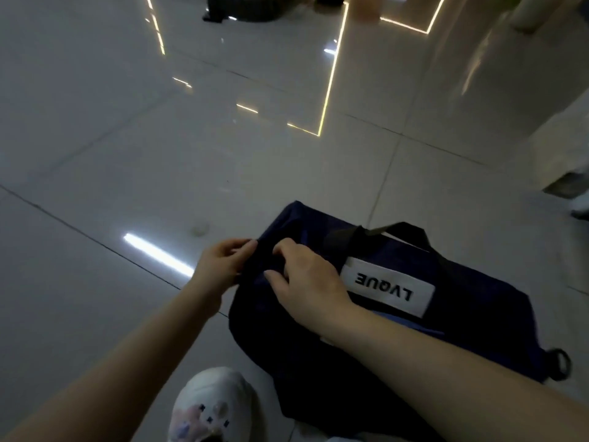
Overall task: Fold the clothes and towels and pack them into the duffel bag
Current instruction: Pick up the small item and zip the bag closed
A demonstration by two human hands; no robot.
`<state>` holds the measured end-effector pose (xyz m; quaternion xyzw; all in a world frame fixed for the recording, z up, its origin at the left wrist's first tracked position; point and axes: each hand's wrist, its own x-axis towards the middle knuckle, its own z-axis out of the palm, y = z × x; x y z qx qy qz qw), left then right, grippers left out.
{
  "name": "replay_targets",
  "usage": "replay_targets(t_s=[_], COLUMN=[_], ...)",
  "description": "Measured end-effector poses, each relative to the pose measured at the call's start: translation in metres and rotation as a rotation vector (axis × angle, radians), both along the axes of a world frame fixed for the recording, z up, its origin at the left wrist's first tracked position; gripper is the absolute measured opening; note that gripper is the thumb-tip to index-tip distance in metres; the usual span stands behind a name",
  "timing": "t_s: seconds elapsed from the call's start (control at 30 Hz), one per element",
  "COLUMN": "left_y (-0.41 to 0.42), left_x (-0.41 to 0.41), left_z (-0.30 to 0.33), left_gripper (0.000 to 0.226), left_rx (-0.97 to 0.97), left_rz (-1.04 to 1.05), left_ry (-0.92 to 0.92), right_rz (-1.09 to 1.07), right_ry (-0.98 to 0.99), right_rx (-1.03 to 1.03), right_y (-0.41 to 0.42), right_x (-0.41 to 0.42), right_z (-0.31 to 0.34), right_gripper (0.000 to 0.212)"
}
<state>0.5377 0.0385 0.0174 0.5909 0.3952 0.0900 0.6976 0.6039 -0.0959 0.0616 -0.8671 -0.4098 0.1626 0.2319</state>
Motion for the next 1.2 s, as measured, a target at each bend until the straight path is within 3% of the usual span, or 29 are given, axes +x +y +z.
replay_targets(t_s=[0.13, 0.53, 0.6, 0.67, 0.77, 0.83, 0.93, 1.0, 1.1, 1.2], left_y=[0.004, -0.011, -0.01, -0.005, 0.003, 0.005, 0.007, 0.008, 0.011, 0.013], left_x=[-0.007, -0.015, -0.016, -0.019, -0.024, -0.026, -0.024, -0.023, -0.022, -0.021], left_z=[0.002, 0.009, 0.01, 0.012, 0.017, 0.017, 0.015, 0.011, 0.004, 0.0], left_gripper=[0.015, 0.023, 0.02, 0.029, 0.031, 0.029, 0.037, 0.033, 0.029, 0.021], left_rx=[-0.026, 0.014, 0.151, 0.434, 0.809, 0.848, 0.835, 0.928, 1.086, 1.098], left_rz=[-0.047, -0.041, -0.04, -0.082, -0.31, -0.407, -0.405, -0.404, -0.388, -0.364], left_ry=[0.012, -0.05, -0.075, -0.132, -0.191, -0.2, -0.22, -0.215, -0.219, -0.245], right_rz=[-0.147, -0.012, -0.001, 0.02, 0.099, 0.123, 0.146, 0.164, 0.148, 0.063], right_ry=[0.112, 0.029, 0.005, -0.001, -0.07, -0.114, -0.137, -0.126, -0.072, 0.033], right_rx=[-0.015, 0.032, 0.03, 0.051, 0.053, 0.042, 0.042, 0.042, 0.077, 0.149], right_y=[0.012, 0.005, 0.006, 0.007, 0.004, 0.001, 0.001, 0.001, 0.004, -0.001], right_x=[0.001, -0.007, -0.004, -0.001, 0.0, 0.0, 0.001, 0.001, 0.001, 0.005], right_z=[-0.022, -0.01, -0.004, 0.003, 0.009, 0.012, 0.014, 0.016, 0.016, 0.018], right_gripper=[0.036, 0.015, 0.016, 0.015, 0.018, 0.02, 0.021, 0.021, 0.021, 0.021])
